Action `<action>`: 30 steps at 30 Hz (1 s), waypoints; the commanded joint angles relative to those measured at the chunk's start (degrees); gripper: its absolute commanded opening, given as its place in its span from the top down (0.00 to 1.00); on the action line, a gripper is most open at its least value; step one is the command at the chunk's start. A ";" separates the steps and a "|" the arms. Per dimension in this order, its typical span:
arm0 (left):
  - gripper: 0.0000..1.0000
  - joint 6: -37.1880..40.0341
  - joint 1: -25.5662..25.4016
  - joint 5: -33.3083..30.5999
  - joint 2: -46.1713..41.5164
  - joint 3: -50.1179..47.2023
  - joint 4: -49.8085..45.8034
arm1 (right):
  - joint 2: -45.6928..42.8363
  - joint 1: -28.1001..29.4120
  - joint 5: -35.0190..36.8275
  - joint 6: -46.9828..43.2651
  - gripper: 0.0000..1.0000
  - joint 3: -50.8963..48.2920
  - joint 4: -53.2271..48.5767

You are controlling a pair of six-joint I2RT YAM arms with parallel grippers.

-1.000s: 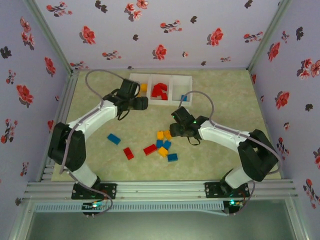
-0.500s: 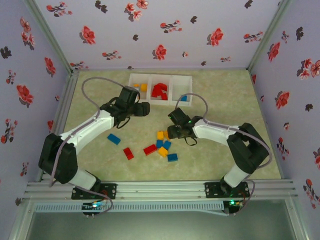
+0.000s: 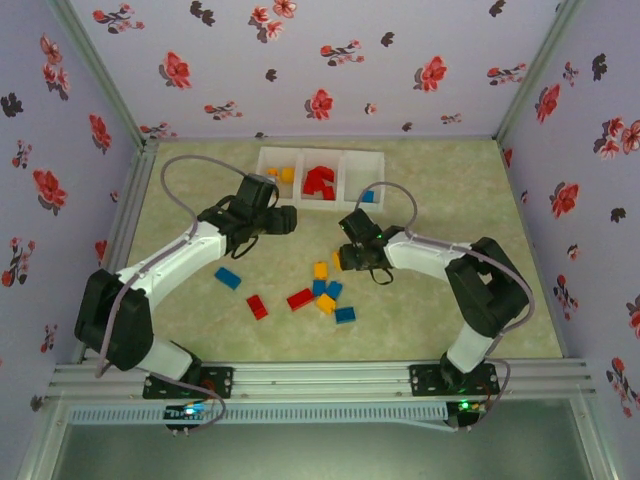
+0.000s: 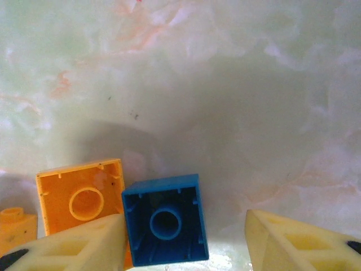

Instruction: Sort the legos into containers by color

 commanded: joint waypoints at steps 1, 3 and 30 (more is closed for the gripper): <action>0.23 0.02 -0.26 -1.50 -0.89 0.02 -0.82 | 1.63 -0.83 1.45 -0.01 0.46 1.30 -0.39; 0.23 0.10 -0.26 -1.58 -0.90 0.02 -0.89 | 2.14 -1.18 1.24 -0.34 0.50 1.77 -0.25; 0.23 -0.43 -0.52 -2.23 -3.68 -0.86 -1.96 | -7.11 -3.44 1.37 -3.98 0.72 5.49 -5.39</action>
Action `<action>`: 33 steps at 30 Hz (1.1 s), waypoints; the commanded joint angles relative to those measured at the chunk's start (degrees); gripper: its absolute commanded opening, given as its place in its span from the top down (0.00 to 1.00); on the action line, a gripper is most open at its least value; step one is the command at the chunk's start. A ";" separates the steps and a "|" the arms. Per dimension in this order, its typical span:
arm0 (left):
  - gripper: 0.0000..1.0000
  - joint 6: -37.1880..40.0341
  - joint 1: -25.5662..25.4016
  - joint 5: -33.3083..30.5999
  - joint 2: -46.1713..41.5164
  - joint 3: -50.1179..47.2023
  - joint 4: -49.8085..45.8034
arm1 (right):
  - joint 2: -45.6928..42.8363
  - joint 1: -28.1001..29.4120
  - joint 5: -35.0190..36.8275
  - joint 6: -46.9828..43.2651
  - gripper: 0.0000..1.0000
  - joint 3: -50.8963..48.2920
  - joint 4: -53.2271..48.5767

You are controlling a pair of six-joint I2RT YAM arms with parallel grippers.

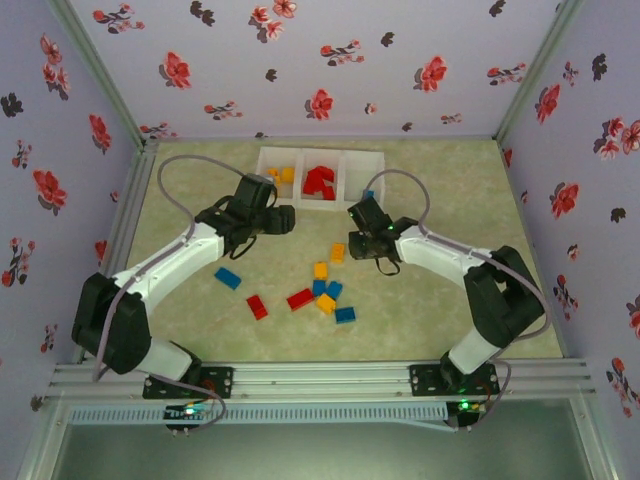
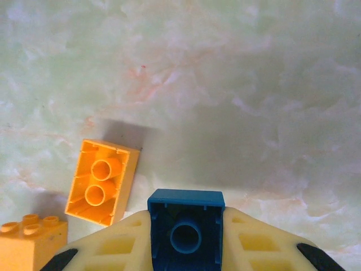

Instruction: Sort the legos into containers by color

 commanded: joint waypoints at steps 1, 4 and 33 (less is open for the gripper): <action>0.24 -0.74 -0.55 -1.09 -2.64 -0.95 -1.32 | -1.79 -1.24 1.56 -2.35 0.72 3.50 -2.19; 0.23 -1.07 -0.98 -0.76 -3.69 -1.08 -1.72 | -1.11 -2.60 1.54 -4.30 0.72 7.16 -3.40; 0.20 -5.15 -3.71 -4.93 -8.73 -0.83 -14.22 | 30.18 -14.84 -0.44 -11.13 0.35 51.32 -9.86</action>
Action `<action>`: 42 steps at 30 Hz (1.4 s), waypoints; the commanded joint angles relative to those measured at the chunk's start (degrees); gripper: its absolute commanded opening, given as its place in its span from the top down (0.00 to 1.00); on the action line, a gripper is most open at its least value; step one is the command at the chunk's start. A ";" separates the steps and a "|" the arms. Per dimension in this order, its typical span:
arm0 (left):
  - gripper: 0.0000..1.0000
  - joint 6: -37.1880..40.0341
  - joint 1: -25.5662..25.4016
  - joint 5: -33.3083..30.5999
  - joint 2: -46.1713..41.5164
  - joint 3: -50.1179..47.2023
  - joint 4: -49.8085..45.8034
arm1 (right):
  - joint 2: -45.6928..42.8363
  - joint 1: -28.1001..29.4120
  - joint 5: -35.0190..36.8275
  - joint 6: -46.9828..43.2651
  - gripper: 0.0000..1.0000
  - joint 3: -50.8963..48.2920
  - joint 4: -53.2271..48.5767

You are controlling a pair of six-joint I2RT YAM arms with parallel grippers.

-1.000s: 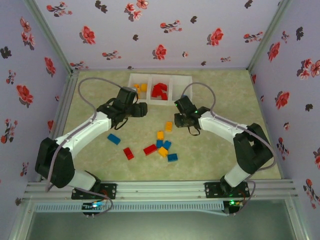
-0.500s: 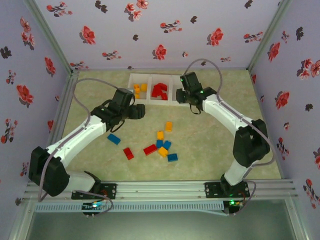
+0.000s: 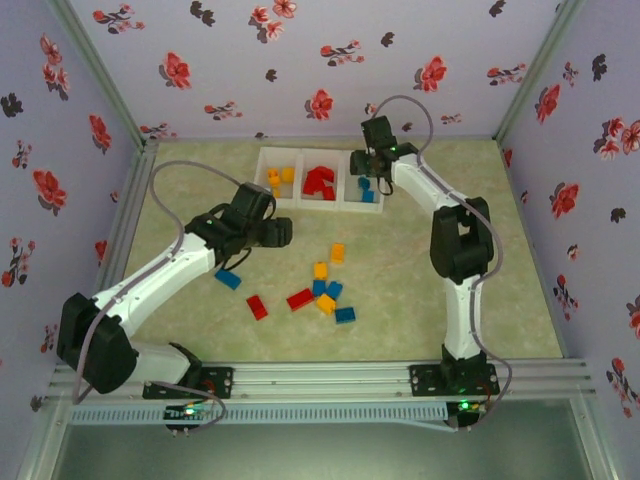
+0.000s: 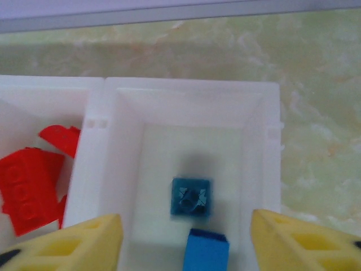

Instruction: Sort the legos into containers by color

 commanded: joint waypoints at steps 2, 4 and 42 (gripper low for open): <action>0.18 -4.41 -0.30 -5.59 -3.47 -1.79 -5.06 | -2.65 0.08 -1.17 -0.97 0.34 1.01 -2.79; 0.18 -6.85 -0.27 -7.25 -5.06 -3.81 -6.12 | -5.87 0.17 -1.65 -0.75 0.34 -2.98 -1.20; 0.30 -22.88 17.56 1.87 -2.05 -29.73 13.43 | -38.51 7.71 -3.61 4.66 0.32 -46.56 5.85</action>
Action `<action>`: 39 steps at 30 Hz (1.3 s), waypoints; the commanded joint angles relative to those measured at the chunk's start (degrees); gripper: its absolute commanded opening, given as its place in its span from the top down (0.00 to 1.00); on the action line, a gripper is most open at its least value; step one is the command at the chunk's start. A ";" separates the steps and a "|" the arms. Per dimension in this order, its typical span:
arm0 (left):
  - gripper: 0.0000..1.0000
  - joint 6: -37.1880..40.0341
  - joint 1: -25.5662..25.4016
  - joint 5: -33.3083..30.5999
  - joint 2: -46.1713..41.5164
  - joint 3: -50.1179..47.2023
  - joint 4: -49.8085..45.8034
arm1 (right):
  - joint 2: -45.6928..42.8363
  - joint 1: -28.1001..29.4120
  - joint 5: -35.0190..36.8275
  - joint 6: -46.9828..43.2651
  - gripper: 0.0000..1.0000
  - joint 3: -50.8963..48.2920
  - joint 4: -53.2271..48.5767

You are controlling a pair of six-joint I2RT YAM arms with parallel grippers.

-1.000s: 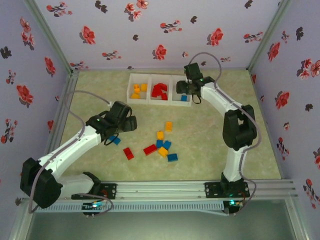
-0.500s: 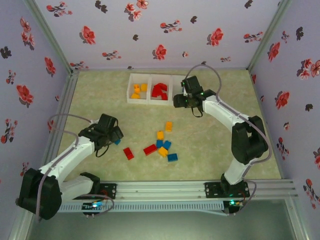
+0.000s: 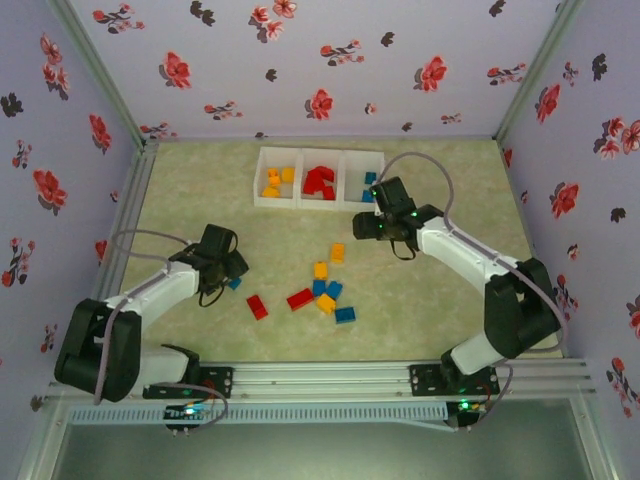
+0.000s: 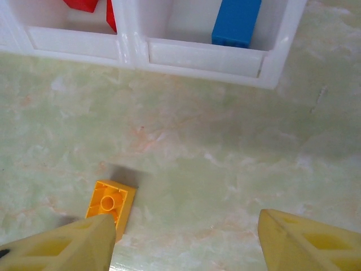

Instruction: Sort the legos into containers by color

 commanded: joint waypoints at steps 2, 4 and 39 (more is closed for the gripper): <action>0.32 -0.45 1.02 0.45 1.32 -1.53 2.05 | -2.54 0.21 1.69 1.46 0.32 -1.04 0.37; 0.34 -0.38 1.06 0.86 2.04 -2.02 2.86 | -2.76 0.21 1.61 1.56 0.32 -1.10 0.23; 0.82 17.93 -4.11 4.68 10.87 33.42 -11.47 | -9.06 -4.53 6.61 2.42 0.31 -5.75 -3.35</action>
